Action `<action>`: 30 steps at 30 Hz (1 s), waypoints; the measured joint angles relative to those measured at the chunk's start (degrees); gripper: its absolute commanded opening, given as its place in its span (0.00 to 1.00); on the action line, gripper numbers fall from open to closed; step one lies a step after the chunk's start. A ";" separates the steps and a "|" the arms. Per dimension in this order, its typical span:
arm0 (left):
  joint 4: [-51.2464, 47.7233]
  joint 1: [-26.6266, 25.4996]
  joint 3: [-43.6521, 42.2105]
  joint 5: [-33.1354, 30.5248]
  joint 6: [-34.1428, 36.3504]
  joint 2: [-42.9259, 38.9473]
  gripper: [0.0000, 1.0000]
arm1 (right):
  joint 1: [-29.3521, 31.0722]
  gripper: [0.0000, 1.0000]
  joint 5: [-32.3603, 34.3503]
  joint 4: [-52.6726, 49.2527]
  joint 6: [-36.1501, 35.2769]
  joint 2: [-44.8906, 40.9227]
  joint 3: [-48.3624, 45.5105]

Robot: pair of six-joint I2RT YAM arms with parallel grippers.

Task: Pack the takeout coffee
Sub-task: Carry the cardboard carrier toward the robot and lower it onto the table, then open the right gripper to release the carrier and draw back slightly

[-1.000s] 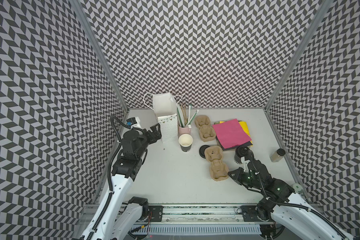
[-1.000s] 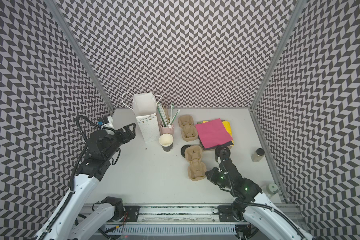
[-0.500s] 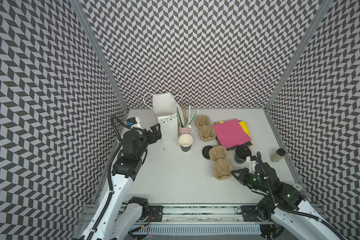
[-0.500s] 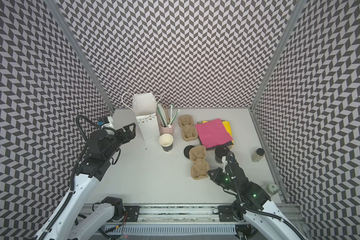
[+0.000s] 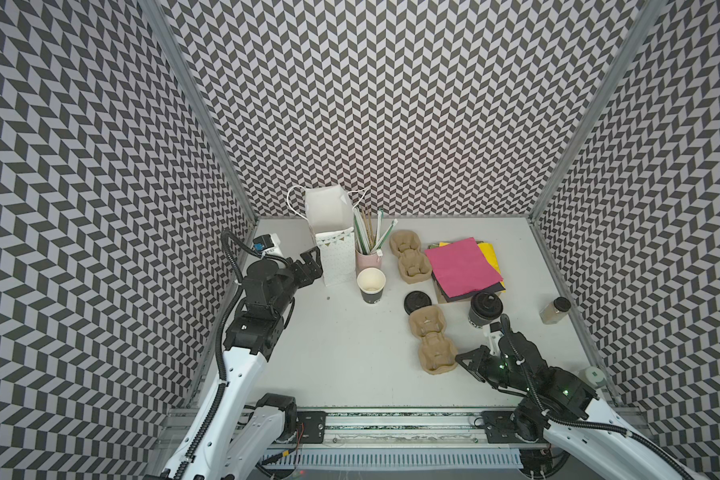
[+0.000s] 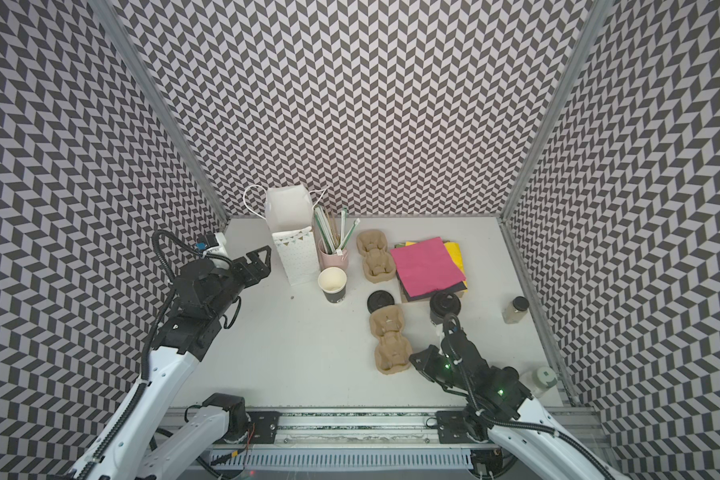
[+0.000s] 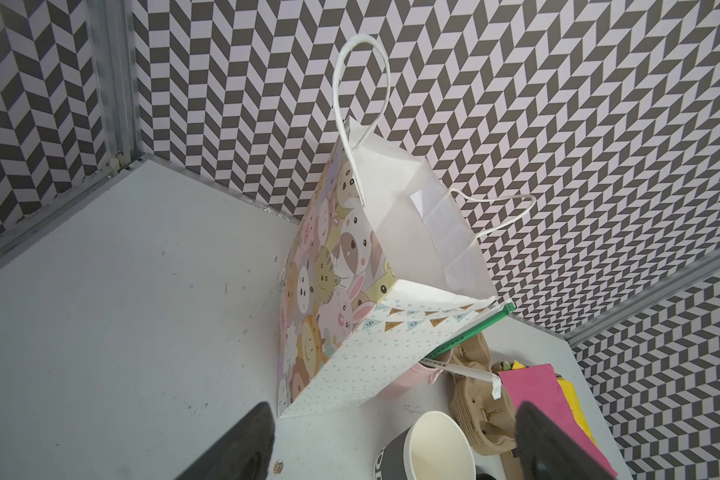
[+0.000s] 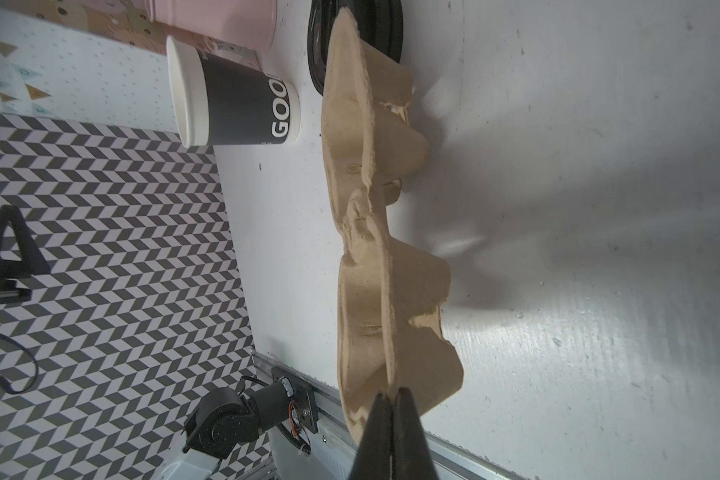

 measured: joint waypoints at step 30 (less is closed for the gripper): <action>-0.02 0.37 0.00 0.39 0.00 0.24 0.91 | 3.23 0.00 12.17 6.27 1.20 1.07 1.42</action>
